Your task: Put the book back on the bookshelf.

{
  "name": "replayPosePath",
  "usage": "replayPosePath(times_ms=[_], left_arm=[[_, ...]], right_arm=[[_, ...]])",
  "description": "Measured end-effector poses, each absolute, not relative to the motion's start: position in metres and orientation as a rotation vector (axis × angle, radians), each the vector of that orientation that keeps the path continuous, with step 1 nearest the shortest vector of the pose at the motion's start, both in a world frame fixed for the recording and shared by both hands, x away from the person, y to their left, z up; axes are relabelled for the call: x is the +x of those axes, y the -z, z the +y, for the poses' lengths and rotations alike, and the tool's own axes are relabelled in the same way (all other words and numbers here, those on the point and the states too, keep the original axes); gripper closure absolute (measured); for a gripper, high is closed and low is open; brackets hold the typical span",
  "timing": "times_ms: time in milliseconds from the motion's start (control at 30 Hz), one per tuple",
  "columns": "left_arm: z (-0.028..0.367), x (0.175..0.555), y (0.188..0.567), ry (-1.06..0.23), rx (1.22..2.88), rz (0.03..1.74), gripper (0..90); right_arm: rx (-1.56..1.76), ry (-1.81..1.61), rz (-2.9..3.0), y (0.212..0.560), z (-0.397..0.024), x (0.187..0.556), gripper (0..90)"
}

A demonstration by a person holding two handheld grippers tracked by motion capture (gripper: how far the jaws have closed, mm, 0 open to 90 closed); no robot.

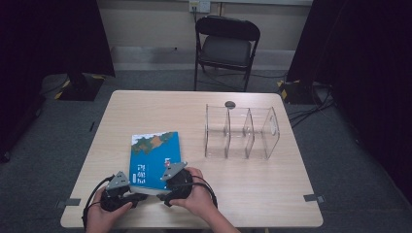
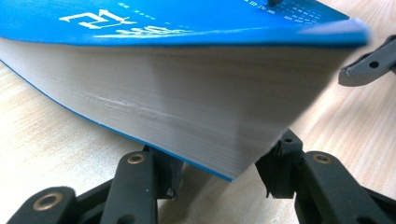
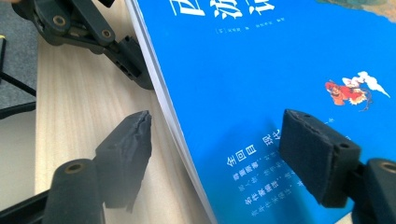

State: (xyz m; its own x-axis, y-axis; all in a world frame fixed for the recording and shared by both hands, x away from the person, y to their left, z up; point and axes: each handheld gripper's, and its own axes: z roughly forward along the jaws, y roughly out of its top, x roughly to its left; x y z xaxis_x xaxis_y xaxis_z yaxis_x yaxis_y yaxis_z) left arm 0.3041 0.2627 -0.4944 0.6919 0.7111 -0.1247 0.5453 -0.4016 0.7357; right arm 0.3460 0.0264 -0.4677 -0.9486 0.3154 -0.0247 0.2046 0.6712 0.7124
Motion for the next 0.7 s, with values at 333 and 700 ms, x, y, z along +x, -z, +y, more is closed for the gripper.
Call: replayPosePath(times_ms=[333,700], left_arm=[[0.263,0.305,0.488,-0.248,2.098,0.953,55.9],[0.262,0.306,0.483,-0.245,2.099,0.954,56.1]], right_arm=[[0.355,-1.074,2.642,0.479,0.037,0.341,10.3],[0.347,-1.132,2.551,0.488,0.042,0.342,10.2]])
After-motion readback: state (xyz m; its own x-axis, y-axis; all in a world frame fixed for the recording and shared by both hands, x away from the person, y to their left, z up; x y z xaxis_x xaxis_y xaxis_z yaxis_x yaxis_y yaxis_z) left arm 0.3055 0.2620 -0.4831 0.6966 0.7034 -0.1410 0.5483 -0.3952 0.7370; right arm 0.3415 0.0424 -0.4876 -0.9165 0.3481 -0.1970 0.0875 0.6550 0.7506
